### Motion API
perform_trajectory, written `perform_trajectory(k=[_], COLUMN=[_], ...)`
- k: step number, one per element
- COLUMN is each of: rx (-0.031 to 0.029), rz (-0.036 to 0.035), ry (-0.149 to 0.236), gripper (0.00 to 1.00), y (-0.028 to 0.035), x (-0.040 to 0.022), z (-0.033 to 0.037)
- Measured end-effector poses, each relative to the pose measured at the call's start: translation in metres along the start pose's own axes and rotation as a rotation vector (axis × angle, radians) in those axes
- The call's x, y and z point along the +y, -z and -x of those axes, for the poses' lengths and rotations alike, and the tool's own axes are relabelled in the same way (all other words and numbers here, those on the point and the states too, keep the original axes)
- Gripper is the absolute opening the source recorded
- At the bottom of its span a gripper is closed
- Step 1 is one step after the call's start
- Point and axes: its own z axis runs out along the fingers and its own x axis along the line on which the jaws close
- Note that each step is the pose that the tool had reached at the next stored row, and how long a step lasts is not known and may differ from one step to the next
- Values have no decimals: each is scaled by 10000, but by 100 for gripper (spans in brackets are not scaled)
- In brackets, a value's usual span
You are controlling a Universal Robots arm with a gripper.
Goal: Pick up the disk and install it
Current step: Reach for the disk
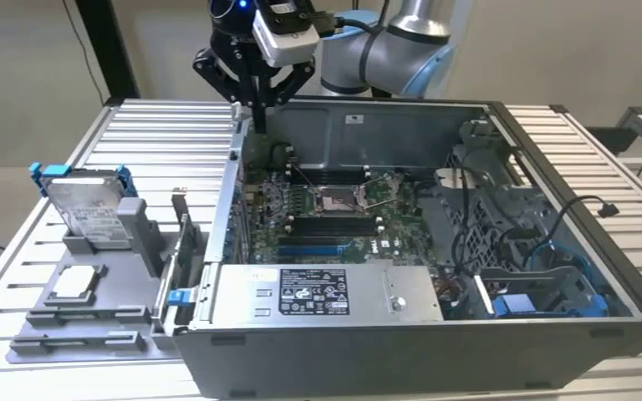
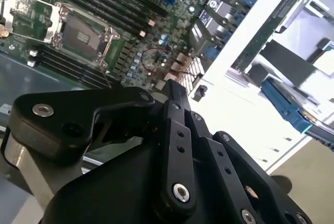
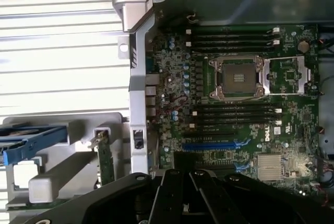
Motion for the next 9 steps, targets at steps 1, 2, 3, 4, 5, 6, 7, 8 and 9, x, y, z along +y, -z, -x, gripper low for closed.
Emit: perform_trajectory(k=[1, 2, 3, 4, 5, 6, 7, 8, 9], rx=[0, 0, -1, 0, 0, 0, 0, 0, 0], rz=[0, 1, 1, 0, 1, 0, 1, 2, 3], ry=[0, -1, -1, -1, -1, -1, -1, -1, -1], gripper=[0, 0, 0, 0, 0, 0, 0, 0, 0], y=[0, 1, 1, 2, 2, 3, 3, 4, 4], x=[-1, -3, -4, -6, -7, -9, -10, -12, -13], z=[-20, -40, -61, -81, -102, -124, -147, -170, -193])
